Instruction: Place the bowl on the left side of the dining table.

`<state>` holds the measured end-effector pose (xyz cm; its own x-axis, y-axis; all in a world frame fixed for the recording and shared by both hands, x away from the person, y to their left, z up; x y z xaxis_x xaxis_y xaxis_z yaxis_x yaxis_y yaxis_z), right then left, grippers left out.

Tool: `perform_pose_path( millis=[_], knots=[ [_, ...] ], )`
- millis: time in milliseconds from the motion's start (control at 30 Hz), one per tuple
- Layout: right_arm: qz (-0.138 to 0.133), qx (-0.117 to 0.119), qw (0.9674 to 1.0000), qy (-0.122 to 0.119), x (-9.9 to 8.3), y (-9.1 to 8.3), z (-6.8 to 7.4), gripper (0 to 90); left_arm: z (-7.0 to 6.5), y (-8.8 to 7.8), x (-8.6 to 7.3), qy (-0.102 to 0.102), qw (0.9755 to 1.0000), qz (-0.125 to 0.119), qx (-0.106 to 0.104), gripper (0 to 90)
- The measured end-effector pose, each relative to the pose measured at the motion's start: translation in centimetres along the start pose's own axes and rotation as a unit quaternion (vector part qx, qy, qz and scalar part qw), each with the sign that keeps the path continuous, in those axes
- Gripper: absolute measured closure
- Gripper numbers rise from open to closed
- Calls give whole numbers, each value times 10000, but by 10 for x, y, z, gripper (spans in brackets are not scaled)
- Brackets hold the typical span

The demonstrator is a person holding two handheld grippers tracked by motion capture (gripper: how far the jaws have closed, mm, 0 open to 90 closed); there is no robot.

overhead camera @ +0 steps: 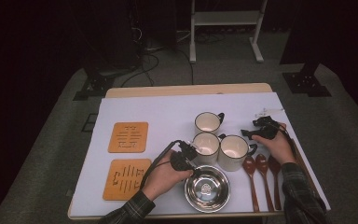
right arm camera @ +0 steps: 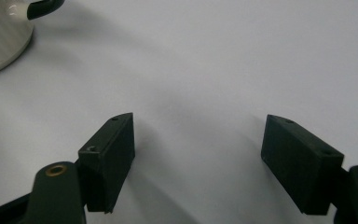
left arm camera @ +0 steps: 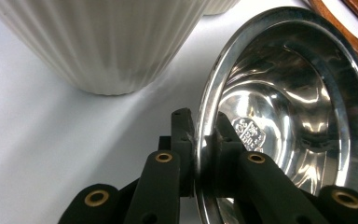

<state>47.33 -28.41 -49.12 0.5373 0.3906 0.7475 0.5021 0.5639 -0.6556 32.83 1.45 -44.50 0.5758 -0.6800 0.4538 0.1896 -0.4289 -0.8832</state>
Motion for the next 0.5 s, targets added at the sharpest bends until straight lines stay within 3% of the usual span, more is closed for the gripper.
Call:
perform_pose_path(
  millis=[500],
  knots=[
    [0, -1, 10000, 1, 0, 0, 0, 243, 5, -11, -2, -29, 10000, -24, -51, 839]
  ],
)
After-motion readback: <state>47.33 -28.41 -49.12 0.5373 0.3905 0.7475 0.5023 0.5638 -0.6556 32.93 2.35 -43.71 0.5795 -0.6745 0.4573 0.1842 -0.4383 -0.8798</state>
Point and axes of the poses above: each handheld gripper's, and its own axes: y roughly forward along the jaws, x roughly out of its top, z roughly to its left, the point moved 4 cm from there along y, roughly forward along the jaws, and after that the axes turned 10 degrees about x, right-handed, at the moved point
